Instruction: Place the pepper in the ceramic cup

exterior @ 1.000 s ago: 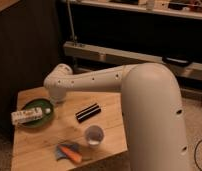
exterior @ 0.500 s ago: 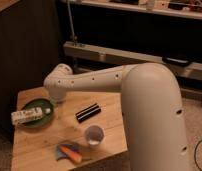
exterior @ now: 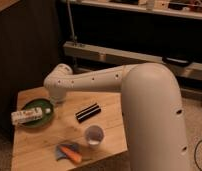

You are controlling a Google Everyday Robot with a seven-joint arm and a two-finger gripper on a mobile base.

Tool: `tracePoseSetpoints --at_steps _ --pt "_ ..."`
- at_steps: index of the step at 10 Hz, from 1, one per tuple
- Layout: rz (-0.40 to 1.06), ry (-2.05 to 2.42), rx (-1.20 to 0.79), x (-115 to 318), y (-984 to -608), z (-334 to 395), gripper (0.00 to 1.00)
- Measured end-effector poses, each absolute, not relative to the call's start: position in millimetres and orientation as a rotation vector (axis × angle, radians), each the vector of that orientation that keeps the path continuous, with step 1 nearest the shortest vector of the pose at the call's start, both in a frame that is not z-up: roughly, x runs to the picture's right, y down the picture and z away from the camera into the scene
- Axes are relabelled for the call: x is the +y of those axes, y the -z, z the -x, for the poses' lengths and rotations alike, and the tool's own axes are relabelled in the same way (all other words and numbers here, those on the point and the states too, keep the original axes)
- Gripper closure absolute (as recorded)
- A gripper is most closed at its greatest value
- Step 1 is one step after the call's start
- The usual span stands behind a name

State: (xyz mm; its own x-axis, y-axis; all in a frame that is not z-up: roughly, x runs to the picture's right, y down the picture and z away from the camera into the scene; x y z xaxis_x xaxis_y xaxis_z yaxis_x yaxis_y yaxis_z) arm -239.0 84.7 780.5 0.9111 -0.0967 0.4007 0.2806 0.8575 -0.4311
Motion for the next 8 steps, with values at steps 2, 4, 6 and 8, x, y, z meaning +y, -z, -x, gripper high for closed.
tracePoseSetpoints --at_steps 2,4,6,8 --pt "0.513 0.191 -0.369 88 -773 235 0.2" --pt "0.53 0.155 -0.355 104 -757 215 0.2" --pt "0.573 0.118 -0.347 130 -737 189 0.2" --pt "0.615 0.086 -0.348 155 -716 178 0.2"
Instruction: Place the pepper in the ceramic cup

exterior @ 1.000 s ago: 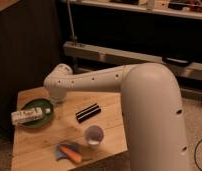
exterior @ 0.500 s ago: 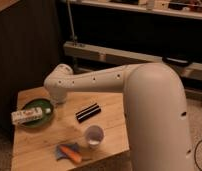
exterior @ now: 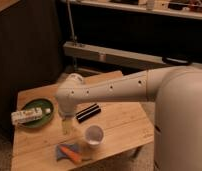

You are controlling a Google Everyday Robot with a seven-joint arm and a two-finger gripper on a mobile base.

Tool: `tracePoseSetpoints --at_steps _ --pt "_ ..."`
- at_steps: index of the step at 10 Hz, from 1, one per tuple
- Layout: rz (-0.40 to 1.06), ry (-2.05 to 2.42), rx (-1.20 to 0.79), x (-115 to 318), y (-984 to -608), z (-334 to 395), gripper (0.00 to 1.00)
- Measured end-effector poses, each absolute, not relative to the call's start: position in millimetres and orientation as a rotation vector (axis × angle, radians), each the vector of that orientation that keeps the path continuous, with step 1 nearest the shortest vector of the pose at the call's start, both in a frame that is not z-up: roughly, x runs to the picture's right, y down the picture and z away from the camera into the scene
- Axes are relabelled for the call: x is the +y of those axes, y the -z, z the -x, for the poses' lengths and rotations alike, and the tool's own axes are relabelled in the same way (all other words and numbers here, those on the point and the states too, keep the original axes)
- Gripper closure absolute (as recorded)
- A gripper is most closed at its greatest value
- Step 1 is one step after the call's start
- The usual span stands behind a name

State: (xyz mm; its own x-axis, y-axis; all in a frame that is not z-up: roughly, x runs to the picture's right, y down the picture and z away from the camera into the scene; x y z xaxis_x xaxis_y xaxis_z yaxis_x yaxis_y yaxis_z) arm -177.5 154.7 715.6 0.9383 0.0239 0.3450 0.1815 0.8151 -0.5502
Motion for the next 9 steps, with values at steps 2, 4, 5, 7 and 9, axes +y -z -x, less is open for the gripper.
tracePoseSetpoints --at_steps 2,4,5,7,9 --pt "0.649 0.084 -0.364 168 -690 182 0.2" --pt "0.675 0.097 -0.33 171 -670 187 0.2" --pt "0.696 0.098 -0.29 180 -661 193 0.2" --pt "0.735 0.078 -0.223 195 -666 188 0.2" --pt "0.777 0.041 -0.154 227 -676 187 0.2"
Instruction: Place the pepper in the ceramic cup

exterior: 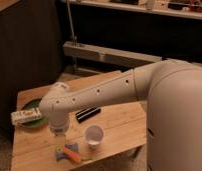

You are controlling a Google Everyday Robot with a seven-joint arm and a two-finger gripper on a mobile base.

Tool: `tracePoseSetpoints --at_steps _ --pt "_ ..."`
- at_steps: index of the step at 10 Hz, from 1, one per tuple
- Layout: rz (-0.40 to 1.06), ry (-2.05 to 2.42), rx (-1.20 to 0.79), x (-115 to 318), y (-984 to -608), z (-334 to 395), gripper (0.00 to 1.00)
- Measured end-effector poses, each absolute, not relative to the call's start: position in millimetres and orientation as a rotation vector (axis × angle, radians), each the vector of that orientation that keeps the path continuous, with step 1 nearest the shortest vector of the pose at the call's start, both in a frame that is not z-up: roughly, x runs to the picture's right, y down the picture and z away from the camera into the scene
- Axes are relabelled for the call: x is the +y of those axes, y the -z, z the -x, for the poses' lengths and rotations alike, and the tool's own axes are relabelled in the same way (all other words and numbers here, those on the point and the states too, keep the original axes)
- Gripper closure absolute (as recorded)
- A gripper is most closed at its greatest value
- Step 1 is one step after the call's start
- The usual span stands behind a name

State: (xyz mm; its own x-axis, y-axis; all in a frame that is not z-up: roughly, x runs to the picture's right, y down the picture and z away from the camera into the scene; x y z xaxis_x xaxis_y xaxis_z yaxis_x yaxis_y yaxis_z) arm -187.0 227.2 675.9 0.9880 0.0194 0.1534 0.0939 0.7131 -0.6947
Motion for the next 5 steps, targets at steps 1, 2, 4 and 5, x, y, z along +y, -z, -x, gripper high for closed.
tracePoseSetpoints --at_steps 1,2,4,5 --pt "0.775 0.018 -0.131 237 -678 184 0.2" --pt "0.758 -0.021 -0.11 255 -680 179 0.2" --pt "0.716 -0.074 -0.097 270 -683 173 0.2" --pt "0.701 -0.086 -0.095 271 -685 172 0.2"
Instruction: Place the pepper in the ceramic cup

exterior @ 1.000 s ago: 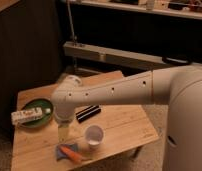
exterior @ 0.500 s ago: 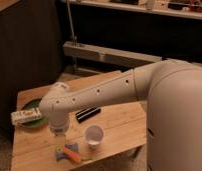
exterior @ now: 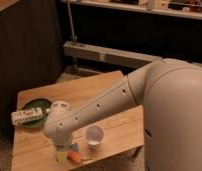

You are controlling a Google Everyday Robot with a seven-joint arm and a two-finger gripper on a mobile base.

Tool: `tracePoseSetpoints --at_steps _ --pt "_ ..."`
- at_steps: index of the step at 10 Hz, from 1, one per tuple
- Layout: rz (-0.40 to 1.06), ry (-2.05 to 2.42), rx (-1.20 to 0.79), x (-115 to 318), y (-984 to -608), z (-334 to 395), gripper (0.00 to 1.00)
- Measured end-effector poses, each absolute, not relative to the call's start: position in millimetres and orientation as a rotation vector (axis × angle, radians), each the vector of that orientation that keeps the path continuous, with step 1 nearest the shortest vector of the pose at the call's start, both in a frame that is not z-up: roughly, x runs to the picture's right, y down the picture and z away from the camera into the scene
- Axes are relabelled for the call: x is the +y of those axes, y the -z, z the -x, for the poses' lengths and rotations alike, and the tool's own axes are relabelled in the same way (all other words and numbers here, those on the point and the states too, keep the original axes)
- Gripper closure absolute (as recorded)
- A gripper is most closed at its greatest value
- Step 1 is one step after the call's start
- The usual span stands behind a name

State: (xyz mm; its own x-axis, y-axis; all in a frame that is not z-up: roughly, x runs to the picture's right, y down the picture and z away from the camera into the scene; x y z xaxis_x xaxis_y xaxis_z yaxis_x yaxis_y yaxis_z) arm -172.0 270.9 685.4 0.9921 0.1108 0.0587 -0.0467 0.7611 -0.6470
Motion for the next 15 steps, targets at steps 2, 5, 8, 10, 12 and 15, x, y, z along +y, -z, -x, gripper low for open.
tracePoseSetpoints --at_steps 2,5,8,10,12,15 --pt "0.682 -0.102 -0.132 275 -695 174 0.2" --pt "0.684 -0.116 -0.195 277 -709 176 0.2" --pt "0.705 -0.109 -0.202 281 -720 181 0.2" --pt "0.723 -0.105 -0.177 283 -725 180 0.2" --pt "0.745 -0.087 -0.119 286 -729 181 0.2" --pt "0.759 -0.077 -0.078 293 -734 183 0.2"
